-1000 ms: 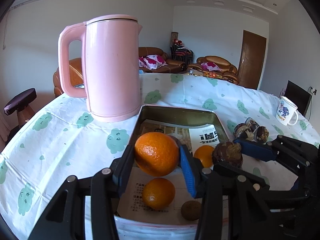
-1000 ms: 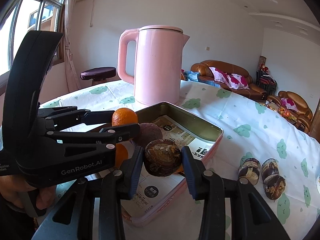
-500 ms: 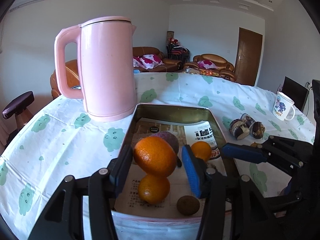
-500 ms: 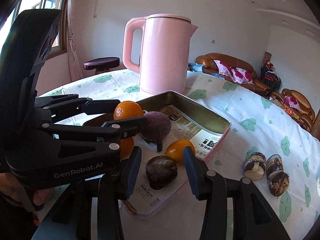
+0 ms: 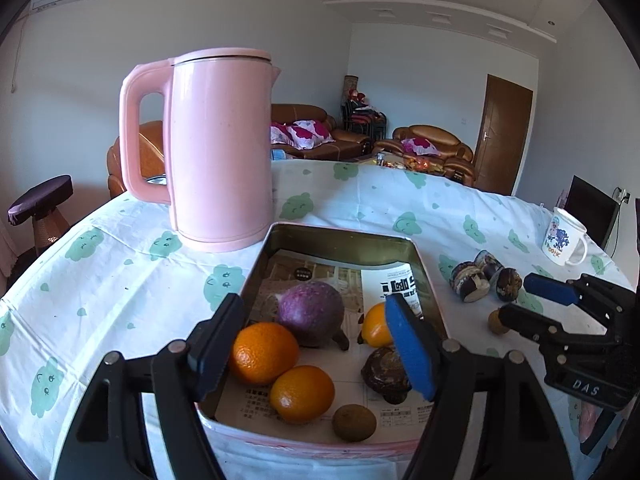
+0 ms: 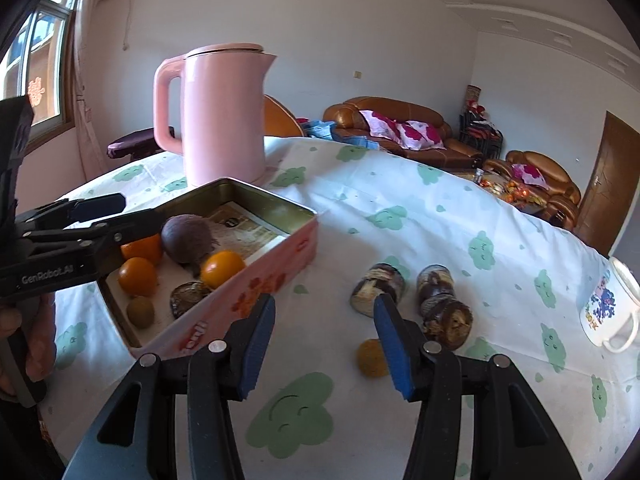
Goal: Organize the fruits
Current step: 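Grasp a brown cylindrical item with the right gripper while the left gripper reaches toward a small yellow fruit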
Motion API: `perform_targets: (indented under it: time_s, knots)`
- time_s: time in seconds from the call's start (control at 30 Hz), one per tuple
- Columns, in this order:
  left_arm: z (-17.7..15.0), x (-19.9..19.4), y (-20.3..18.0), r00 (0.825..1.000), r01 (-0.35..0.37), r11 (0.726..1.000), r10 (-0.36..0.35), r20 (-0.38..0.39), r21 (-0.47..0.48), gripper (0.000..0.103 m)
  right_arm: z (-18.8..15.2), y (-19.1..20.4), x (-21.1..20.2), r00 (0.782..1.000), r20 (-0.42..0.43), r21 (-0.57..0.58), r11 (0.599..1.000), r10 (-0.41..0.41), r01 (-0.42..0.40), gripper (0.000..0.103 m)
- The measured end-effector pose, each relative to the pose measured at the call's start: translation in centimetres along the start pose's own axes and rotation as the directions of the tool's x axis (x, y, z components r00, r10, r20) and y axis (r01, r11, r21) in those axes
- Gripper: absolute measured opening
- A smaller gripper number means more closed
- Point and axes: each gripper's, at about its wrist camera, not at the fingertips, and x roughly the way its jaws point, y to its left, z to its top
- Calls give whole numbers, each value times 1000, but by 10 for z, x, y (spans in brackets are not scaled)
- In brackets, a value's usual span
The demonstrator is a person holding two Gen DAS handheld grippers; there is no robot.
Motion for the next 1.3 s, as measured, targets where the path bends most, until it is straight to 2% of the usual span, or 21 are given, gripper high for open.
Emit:
perform_targets:
  time_s: [0.17,0.3,0.47,0.57,0.73,0.83,0.87,0.97,1.13,1.3]
  knots:
    - [1,3,-7,1000,8,1000,-8,1,8,76,9,-16,31,996,-81,39,999,-35,39,53]
    - [2,2,-10,1000,14,1000,-14,7,16,76,15,-14,52,989,-129,15,998,-66,69,53]
    - [3,4,-12,1000,22,999,-22,8,24,76,21,-13,70,985,-164,14,999,-48,51,53]
    - [3,5,-14,1000,26,999,-26,8,30,76,22,-11,79,976,-196,-7,996,-93,94,53]
    - [3,6,-15,1000,25,999,-25,8,32,76,15,-19,91,962,-261,22,995,-86,94,53]
    - [3,7,-16,1000,25,999,-25,4,30,76,14,-20,92,965,-251,36,996,-71,83,49]
    - [3,7,-16,1000,24,999,-25,3,32,76,14,-19,92,965,-250,32,996,-74,85,43]
    - [3,7,-19,1000,23,999,-23,1,41,76,14,-20,89,970,-237,45,997,-55,68,43]
    - [6,7,-31,999,37,997,-36,-7,62,76,13,-32,58,989,-142,113,992,-36,52,43]
    - [10,7,-61,996,85,989,-84,-16,120,76,-3,-57,17,991,-81,162,980,-103,115,43]
